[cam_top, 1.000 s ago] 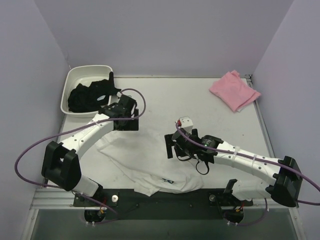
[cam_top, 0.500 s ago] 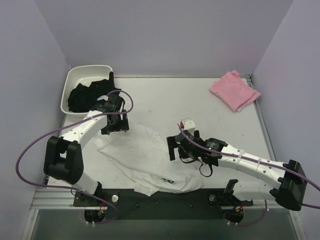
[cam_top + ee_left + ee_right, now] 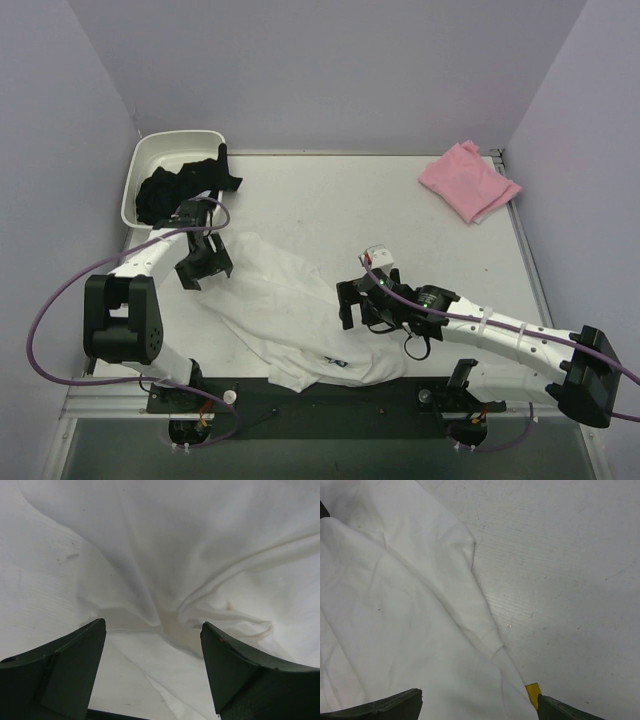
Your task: Fold and stack the t-shirts
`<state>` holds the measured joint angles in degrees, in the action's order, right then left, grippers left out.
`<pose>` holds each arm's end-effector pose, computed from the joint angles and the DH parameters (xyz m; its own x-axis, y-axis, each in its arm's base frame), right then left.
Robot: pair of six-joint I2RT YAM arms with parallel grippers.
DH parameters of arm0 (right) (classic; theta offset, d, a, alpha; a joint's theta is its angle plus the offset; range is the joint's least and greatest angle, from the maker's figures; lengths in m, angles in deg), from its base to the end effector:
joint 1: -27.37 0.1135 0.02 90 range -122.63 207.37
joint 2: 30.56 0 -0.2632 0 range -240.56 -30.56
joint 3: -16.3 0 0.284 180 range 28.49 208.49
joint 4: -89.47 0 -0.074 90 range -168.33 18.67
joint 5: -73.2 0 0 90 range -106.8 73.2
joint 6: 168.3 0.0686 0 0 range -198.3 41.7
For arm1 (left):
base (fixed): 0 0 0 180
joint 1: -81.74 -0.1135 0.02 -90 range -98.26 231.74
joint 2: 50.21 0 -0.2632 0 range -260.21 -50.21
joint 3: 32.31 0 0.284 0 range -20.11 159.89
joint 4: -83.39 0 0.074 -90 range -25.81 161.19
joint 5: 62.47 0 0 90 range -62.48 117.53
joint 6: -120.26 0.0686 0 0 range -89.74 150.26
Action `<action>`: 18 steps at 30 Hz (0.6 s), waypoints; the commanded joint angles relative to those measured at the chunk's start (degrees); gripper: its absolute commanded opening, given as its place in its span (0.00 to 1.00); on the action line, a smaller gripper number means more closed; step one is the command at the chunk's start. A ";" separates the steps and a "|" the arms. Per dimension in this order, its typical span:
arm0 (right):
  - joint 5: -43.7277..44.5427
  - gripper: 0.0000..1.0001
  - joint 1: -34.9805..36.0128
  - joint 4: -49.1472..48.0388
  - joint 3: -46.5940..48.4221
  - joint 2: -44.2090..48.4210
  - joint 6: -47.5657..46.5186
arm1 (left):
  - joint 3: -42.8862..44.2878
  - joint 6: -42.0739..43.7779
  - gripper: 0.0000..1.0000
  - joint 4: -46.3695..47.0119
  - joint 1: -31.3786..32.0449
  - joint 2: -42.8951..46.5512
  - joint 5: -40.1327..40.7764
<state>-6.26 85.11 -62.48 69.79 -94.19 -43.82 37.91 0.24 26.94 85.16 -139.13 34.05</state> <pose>0.1674 0.2418 0.2119 -0.6992 -0.0651 -0.7119 -0.4352 0.8288 0.3517 0.3204 -0.0113 0.1482 -0.8506 -0.4471 -0.2768 -0.4566 0.8891 -0.0332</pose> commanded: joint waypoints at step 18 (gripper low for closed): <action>-1.67 1.00 -0.52 -3.38 -2.45 0.88 0.59 | 5.70 -6.80 0.75 1.97 13.19 0.51 -6.52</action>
<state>-8.03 85.04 -65.32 67.89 -93.78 -43.77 39.85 -3.78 28.67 95.94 -139.18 28.39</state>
